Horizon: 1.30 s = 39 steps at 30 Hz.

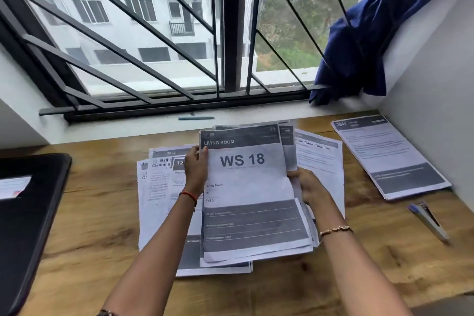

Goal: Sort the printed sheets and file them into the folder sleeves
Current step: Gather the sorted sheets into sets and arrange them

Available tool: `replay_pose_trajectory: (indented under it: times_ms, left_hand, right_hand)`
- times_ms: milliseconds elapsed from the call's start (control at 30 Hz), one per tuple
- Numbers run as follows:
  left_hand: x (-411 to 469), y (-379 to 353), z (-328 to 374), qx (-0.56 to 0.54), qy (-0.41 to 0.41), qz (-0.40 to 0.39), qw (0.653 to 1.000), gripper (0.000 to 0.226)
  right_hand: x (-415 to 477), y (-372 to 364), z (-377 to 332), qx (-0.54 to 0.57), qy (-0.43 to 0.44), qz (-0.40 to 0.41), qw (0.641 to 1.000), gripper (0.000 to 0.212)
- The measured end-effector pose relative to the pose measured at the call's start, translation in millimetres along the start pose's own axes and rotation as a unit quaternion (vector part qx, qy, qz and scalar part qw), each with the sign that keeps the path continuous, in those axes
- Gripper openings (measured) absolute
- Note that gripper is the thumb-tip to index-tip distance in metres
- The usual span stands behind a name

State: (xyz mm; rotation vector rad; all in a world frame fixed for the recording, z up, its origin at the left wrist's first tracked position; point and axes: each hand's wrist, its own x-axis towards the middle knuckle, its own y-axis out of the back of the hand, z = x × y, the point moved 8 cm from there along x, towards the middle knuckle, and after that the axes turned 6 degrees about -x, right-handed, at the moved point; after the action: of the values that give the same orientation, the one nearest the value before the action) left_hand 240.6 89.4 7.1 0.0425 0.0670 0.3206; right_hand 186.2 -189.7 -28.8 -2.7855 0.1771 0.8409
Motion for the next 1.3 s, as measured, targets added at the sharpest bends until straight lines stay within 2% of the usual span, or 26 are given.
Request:
replay_pose_trajectory:
  times_ms: [133,233,367,433,533,733,800,867,1000,1067,1167,1300]
  left_hand:
    - [2.1,1.9,-8.1,0.003,0.028,-0.005,1.000,0.021]
    - [1.4,2.3,-8.7,0.015,0.031,-0.004,0.999,0.016]
    - [-1.6,2.0,-16.7,0.016,0.032,-0.015,0.999,0.015]
    - [-5.1,1.0,-19.7,0.010,0.039,-0.017,0.999,0.022]
    - [-7.8,-0.2,-20.9,0.011,0.048,-0.021,0.999,0.036]
    - [-5.1,-4.3,-26.4,-0.017,0.092,-0.058,0.994,0.064]
    - [-2.4,-7.1,-27.0,-0.066,0.114,-0.086,0.988,0.056]
    - [-4.8,-9.5,-17.4,-0.119,0.120,-0.125,0.978,0.038]
    - [-9.0,-9.6,27.3,-0.161,0.044,-0.166,0.972,0.031]
    - [-9.3,-9.7,55.8,-0.180,-0.005,-0.163,0.970,0.026]
    - [-13.3,-6.3,86.6,-0.200,-0.068,-0.151,0.966,0.028]
    - [-22.9,0.4,78.4,-0.174,-0.078,-0.114,0.975,0.027]
  right_hand:
    - [-2.1,-5.5,2.8,-0.017,-0.015,-0.014,1.000,0.022]
    - [1.9,-4.7,7.4,-0.063,-0.024,-0.002,0.998,0.029]
    - [-1.7,-15.2,-5.3,-0.108,0.030,0.022,0.993,0.030]
    - [-4.3,-20.6,-14.2,-0.130,0.071,0.028,0.989,0.039]
    - [2.1,-20.4,-14.4,-0.157,0.086,0.026,0.984,0.066]
    - [8.1,-24.1,-11.4,-0.207,0.066,0.013,0.976,0.035]
    - [10.0,-23.5,-19.3,-0.206,0.096,0.035,0.973,0.029]
    - [7.5,-28.3,-35.4,-0.184,0.132,0.053,0.973,0.034]
    - [-5.1,-46.7,-74.9,-0.117,0.228,0.072,0.964,0.032]
    - [-19.5,-63.9,-96.5,-0.092,0.281,0.044,0.954,0.031]
    - [-38.8,-85.2,-118.2,-0.098,0.354,0.002,0.930,0.041]
    - [-39.4,-88.1,-107.2,-0.136,0.374,0.036,0.917,0.030]
